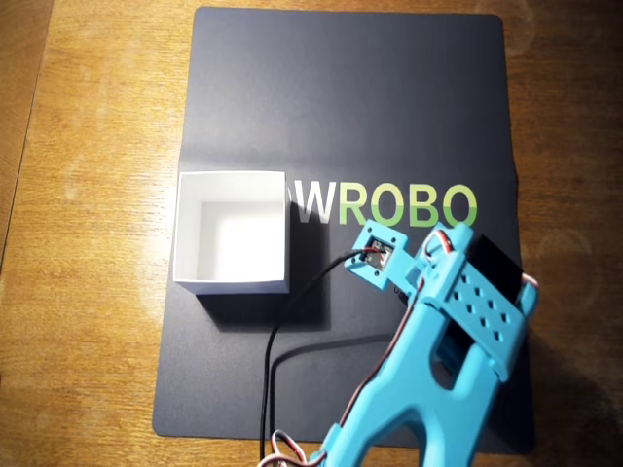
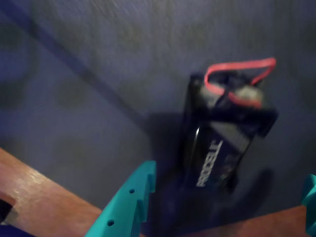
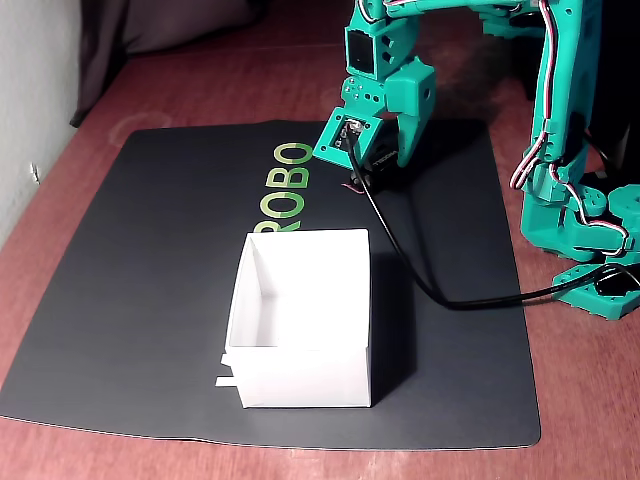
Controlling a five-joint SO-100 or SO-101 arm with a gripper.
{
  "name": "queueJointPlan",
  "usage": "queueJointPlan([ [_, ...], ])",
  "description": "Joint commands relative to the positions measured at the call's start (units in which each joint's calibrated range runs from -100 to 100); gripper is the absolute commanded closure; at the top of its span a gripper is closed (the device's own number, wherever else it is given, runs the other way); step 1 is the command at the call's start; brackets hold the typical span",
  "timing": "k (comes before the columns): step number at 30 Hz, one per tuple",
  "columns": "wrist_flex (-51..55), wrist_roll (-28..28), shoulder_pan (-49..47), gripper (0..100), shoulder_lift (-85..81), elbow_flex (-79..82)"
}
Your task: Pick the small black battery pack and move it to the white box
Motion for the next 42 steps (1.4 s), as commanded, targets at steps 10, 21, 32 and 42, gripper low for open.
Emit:
queueJointPlan([
  [10, -5.1, 0.2, 0.1, 68, 5.6, -0.6],
  [21, -8.4, 0.2, -0.6, 68, 7.7, 0.1],
  [32, -10.1, 1.0, -0.3, 68, 10.2, 0.2],
  [42, -9.2, 0.8, 0.2, 68, 10.3, 0.3],
])
